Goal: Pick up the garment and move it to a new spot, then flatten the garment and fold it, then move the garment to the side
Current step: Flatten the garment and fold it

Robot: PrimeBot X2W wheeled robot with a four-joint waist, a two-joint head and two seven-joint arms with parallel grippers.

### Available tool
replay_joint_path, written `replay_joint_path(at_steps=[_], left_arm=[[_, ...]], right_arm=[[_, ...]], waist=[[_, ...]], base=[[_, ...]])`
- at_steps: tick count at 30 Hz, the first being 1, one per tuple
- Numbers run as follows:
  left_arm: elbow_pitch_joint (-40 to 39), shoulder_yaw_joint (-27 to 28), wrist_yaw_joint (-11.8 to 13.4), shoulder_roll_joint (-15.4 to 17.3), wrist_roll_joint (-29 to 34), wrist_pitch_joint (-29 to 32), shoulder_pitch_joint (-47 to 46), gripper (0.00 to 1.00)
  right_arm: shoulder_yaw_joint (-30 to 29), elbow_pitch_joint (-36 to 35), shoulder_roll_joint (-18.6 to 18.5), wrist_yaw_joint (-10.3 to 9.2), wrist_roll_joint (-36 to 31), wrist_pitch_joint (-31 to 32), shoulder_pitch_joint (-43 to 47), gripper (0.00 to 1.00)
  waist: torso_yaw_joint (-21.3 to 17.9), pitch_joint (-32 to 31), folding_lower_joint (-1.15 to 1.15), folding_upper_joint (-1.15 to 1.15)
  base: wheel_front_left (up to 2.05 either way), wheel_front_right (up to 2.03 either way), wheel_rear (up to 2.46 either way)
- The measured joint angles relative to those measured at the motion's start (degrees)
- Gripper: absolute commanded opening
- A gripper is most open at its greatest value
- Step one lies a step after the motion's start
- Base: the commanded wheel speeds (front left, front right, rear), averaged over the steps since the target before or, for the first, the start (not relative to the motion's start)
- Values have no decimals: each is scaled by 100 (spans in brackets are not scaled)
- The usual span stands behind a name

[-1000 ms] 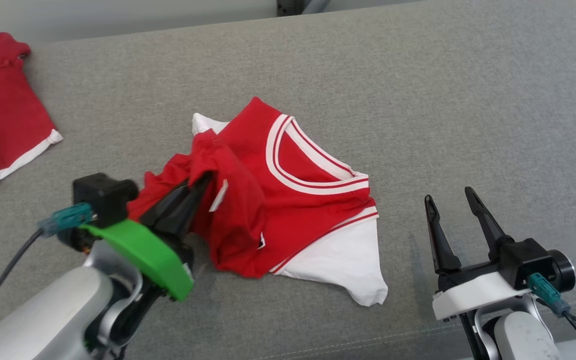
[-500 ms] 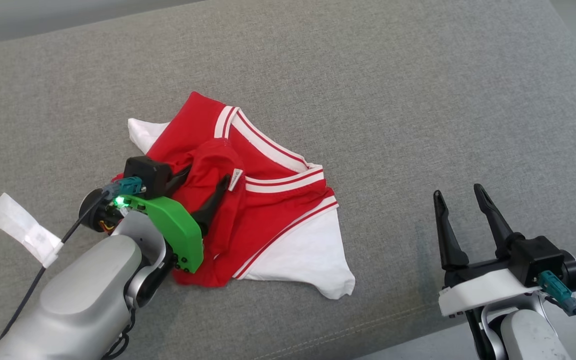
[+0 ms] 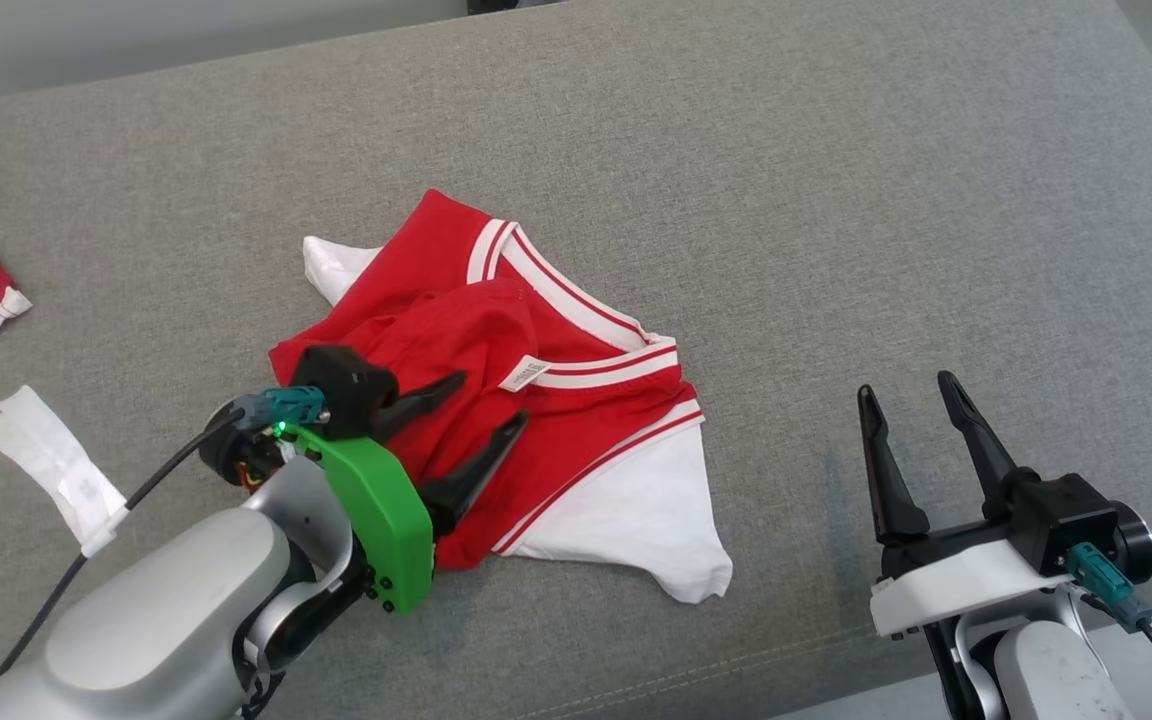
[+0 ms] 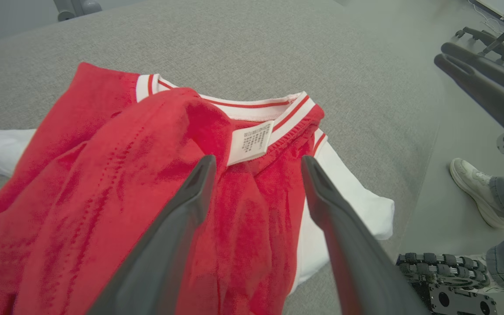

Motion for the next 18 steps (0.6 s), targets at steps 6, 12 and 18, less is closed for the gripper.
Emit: replay_joint_path(at_steps=[6,12,18], left_arm=[[-198,114,315,131,97,270,-279,100],[246,81,293,-20,200,958,-1088,100],[1058,-180,115,-299,258,1686,-1549,100]], right_arm=[[71,7,1,0,1,0,-20,100],[202,8,3,0,81,0,-140,100],[314,42,0,0,266,0,-159,100]], waist=[[-41,54,0,0],[-198,161,0,0],[-494,244,0,0]], base=[[0,0,0],[0,0,0],[0,0,0]])
